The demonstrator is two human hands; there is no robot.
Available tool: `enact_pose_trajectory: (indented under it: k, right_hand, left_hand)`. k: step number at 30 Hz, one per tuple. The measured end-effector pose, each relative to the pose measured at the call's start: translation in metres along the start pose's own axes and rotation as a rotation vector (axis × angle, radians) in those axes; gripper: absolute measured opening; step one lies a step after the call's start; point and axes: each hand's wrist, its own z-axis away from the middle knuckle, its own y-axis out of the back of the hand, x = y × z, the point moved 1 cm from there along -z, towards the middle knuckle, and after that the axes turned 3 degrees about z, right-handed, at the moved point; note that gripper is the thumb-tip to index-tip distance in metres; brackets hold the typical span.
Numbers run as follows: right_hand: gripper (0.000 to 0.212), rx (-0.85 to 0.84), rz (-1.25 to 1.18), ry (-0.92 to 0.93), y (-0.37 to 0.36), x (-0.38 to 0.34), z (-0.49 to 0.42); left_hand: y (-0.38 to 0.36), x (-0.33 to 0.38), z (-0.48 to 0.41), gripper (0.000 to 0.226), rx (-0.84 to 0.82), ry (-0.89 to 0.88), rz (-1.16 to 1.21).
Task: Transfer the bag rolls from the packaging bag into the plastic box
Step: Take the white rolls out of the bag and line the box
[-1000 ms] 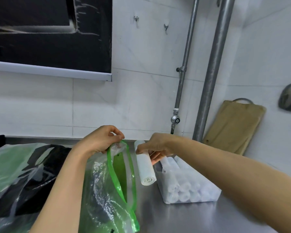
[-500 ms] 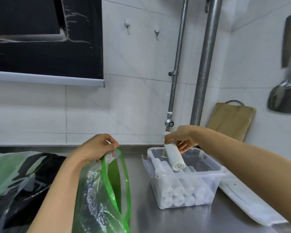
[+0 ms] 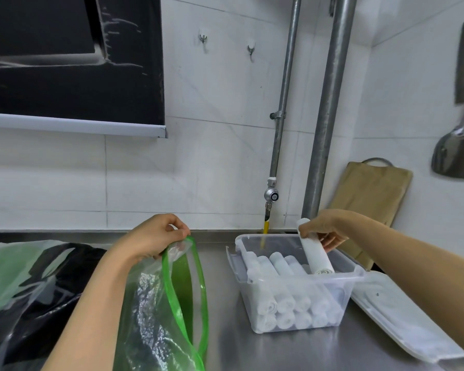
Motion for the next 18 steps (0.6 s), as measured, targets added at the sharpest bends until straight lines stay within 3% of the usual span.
enact_pose_trajectory:
  k: [18]
  right_hand:
    - [0.040,-0.021,0.202,-0.034,-0.029,0.015,-0.011]
  left_hand:
    - [0.000,-0.001,-0.001,0.015,0.005,0.010,-0.010]
